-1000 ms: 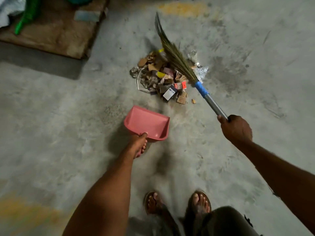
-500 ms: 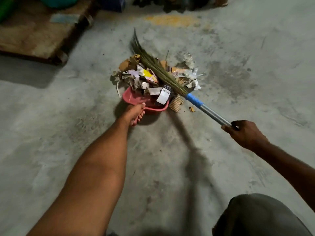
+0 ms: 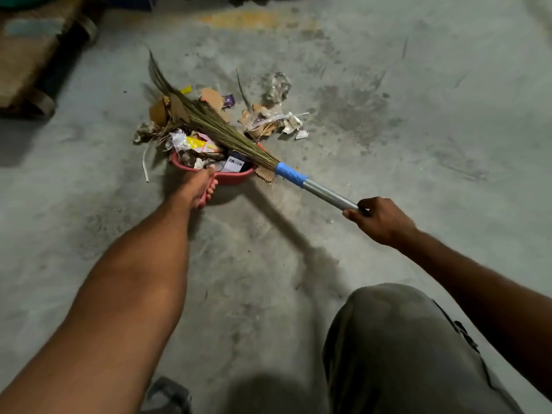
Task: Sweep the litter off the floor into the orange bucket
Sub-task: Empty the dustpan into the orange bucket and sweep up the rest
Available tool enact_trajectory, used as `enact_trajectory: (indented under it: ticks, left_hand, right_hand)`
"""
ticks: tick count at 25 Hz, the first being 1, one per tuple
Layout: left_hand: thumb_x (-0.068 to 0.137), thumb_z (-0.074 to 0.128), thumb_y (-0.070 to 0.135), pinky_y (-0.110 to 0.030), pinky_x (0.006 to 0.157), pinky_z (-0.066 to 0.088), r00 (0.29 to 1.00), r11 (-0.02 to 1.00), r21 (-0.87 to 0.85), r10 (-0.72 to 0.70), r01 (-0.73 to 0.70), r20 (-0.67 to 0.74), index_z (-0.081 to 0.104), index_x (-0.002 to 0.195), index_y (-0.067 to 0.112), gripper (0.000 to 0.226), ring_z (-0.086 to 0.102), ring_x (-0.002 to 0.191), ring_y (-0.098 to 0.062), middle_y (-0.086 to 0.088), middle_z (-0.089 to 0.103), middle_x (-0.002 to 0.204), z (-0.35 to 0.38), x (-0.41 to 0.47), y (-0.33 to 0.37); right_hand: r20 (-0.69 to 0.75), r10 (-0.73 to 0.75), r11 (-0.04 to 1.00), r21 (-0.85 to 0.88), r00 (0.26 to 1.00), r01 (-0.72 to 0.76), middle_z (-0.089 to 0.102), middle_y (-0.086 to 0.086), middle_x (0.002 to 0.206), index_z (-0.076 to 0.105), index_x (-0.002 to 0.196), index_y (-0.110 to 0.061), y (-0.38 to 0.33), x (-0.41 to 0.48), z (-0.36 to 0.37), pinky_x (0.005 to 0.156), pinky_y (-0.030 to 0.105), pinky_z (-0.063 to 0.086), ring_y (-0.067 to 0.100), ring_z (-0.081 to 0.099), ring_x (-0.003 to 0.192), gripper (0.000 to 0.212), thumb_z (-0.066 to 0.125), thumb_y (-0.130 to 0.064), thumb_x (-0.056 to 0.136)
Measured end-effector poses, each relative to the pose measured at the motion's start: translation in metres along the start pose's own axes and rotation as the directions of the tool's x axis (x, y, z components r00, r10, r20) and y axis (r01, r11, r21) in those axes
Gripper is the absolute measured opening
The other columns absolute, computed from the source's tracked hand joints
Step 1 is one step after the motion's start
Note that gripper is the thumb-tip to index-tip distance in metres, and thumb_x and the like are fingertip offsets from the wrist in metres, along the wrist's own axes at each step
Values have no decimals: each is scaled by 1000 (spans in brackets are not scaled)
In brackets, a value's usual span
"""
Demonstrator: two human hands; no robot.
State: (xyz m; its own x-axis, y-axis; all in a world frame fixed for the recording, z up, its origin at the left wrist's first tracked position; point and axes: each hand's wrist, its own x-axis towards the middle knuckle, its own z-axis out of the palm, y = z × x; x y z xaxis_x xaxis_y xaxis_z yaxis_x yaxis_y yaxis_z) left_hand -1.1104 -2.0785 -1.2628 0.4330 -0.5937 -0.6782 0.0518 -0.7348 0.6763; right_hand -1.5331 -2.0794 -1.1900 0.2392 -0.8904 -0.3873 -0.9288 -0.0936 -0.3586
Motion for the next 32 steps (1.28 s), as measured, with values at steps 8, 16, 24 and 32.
enact_trajectory:
  ticks: [8,16,24,32]
  left_hand:
    - [106,50,42,-14,31,22,999,995,-94,-21,17,-39,53,71,13,46,31,27,-3,11,41,37,8,2,-10]
    - [109,45,38,-13,31,20,999,996,-80,-41,38,-35,50,70,11,47,29,26,-3,10,39,34,6,-3,-2]
    - [104,55,40,-14,34,24,993,995,-93,21,-31,-112,57,68,12,46,35,33,-7,9,45,39,2,-5,-7]
    - [99,60,50,-17,37,26,976,987,-114,92,-116,-198,61,70,17,43,37,34,-8,6,50,51,-24,-86,41]
  right_hand:
    - [-92,-49,996,-81,995,42,60,1,68,60,83,-24,5,-6,9,51,31,41,21,58,60,42,53,-63,96]
    - [-128,-22,998,-63,992,14,60,3,66,61,84,-25,9,-17,-8,51,33,44,24,58,60,41,54,-64,96]
    - [-51,-74,986,-153,996,66,59,-1,65,60,82,-27,12,-23,0,50,29,41,20,57,58,39,55,-64,94]
    - [-62,-21,996,-83,998,15,55,-2,56,53,76,-23,-23,-91,-77,46,29,42,21,55,50,46,54,-65,93]
